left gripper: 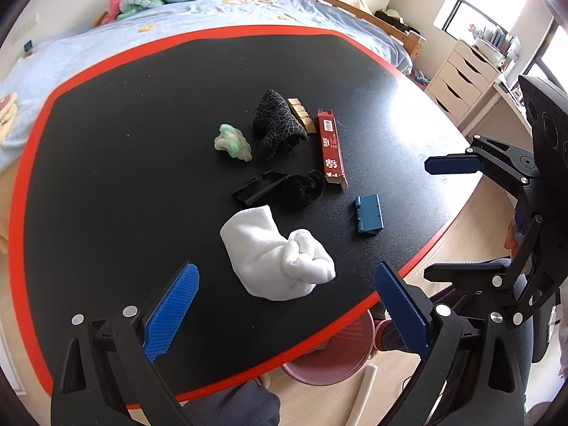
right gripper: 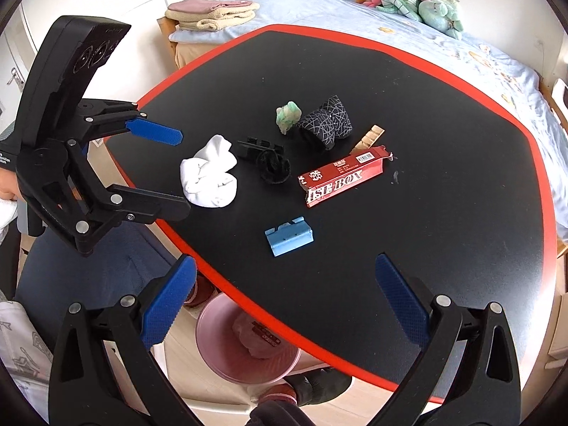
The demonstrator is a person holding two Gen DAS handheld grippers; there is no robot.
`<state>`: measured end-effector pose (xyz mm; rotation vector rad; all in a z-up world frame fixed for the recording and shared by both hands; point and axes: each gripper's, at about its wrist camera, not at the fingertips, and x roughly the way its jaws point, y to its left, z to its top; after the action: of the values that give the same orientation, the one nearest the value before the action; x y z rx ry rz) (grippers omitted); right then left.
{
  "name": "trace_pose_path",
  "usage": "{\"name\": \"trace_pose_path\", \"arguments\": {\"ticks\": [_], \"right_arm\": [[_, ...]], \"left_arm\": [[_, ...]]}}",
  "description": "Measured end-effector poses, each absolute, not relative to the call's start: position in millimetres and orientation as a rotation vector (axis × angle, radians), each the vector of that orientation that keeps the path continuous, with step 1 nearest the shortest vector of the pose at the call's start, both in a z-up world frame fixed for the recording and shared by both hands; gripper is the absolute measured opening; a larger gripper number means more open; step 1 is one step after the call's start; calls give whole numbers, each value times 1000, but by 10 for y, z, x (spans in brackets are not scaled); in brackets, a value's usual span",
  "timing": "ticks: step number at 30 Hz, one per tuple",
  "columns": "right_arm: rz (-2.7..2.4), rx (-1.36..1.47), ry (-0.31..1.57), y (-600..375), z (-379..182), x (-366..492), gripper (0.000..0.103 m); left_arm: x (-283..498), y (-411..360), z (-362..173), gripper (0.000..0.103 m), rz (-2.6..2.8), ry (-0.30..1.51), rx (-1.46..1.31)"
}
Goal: Collect trash
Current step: 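Grasp the white sock with the left tool while the right tool grasps the blue block, then carry sock and blue block over the pink bin and open both tools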
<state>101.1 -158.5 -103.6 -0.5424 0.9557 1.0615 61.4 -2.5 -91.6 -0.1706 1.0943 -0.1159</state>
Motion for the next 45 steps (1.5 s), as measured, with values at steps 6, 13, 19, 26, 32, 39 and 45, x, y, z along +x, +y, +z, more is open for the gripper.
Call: {"name": "trace_pose_path", "arguments": {"ticks": [6,13,19,26,32,39,45], "right_arm": [[1086,-566,955,-1475,-1159,1126,86],[1105,-599,948,-1385,-1262,1153,62],[1100,-609,937,-1362,-1299,1149,44],[1067,-607,933,-1358,-1280,1149,34],[1037,-561,925,-1456,-1138,1072,34],[1006,-487,913,-1685,-856,859,34],[983,-432,892,-1919,-634,592,34]], "left_arm": [[708,13,-1030,95,-115,1113,-170],[707,28,-1073,79,-110,1123,-157],[651,91,-1059,54,-96,1115,-152],[598,139,-1012,39,-86,1101,-159],[551,105,-883,39,-88,1076,-163],[364,-13,-633,39,-119,1029,-151],[126,-167,-470,39,-147,999,-137]]}}
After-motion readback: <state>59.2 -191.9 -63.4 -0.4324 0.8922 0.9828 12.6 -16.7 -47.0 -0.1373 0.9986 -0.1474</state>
